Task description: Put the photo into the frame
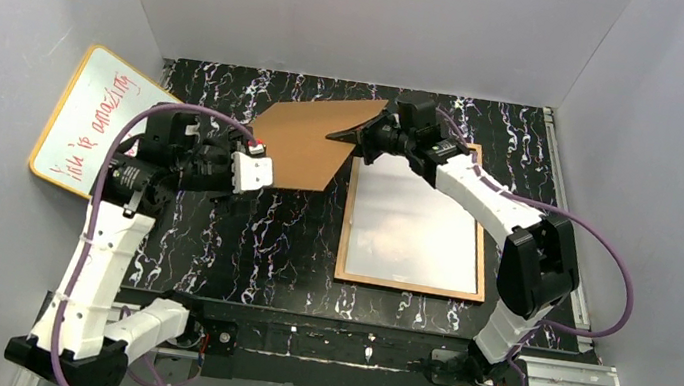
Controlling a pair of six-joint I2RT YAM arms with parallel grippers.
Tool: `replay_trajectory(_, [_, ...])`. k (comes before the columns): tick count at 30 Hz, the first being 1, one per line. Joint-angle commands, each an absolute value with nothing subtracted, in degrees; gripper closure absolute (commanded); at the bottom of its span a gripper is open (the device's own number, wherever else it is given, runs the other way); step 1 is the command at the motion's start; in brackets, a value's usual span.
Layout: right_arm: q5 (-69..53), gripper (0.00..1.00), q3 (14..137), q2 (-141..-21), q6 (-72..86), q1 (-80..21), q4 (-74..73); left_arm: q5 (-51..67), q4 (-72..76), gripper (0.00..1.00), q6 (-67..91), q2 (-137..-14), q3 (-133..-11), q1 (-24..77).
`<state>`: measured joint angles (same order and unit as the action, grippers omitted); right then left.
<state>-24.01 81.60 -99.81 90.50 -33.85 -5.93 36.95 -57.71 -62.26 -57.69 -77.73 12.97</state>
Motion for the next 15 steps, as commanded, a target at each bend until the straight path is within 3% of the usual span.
replay_trajectory(1, [-27.08, 0.99, 83.52, -97.05, 96.08, -35.88, 4.22, 35.39, -50.54, 0.17, -65.58, -54.27, -76.48, 12.95])
replay_trajectory(4, [-26.73, 0.99, 83.67, -97.82, 97.83, -36.72, 5.64, 34.73, -50.35, 0.23, -68.02, -53.69, -76.09, 12.96])
replay_trajectory(9, [-26.09, 0.98, 84.26, -99.05, 99.10, -38.14, 6.34, 32.66, -48.91, 0.44, -72.45, -51.79, -72.77, 12.96])
replay_trajectory(15, [-25.48, 0.83, 83.76, -99.38, 100.11, -38.91, 7.90, 33.70, -45.07, 0.77, -73.72, -49.50, -69.61, 12.96])
